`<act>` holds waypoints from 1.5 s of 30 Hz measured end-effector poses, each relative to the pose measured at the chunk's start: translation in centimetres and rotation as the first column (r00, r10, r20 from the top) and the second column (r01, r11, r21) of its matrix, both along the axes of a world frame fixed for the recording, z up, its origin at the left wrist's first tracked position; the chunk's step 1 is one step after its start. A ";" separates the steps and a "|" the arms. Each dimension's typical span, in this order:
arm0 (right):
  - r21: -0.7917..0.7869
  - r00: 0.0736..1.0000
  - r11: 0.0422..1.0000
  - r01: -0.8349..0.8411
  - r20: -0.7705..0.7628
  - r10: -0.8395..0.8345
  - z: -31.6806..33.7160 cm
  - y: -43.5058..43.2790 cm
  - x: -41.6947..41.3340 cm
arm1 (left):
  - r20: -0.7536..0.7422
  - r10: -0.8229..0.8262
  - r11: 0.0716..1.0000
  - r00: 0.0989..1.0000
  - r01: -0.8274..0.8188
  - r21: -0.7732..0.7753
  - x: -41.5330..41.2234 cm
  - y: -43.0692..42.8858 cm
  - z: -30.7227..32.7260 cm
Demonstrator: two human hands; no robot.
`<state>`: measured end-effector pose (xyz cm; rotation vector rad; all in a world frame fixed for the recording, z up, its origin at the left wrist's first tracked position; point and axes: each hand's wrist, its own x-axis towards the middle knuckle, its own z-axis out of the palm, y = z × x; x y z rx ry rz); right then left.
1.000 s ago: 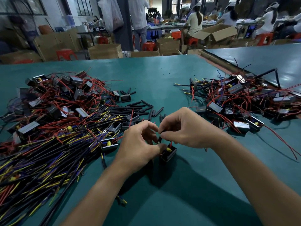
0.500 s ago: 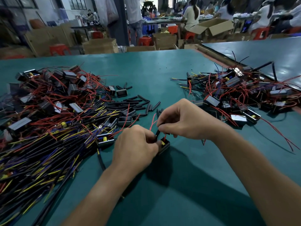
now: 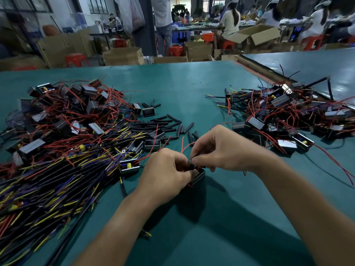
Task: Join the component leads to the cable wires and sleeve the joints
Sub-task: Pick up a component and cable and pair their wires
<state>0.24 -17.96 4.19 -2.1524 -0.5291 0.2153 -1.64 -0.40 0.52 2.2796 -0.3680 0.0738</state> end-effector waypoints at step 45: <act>0.020 0.982 0.983 -0.183 -0.053 0.184 1.2 -0.9 -0.8 | -0.249 -0.154 0.925 0.956 0.051 -0.376 1.0 1.1 0.3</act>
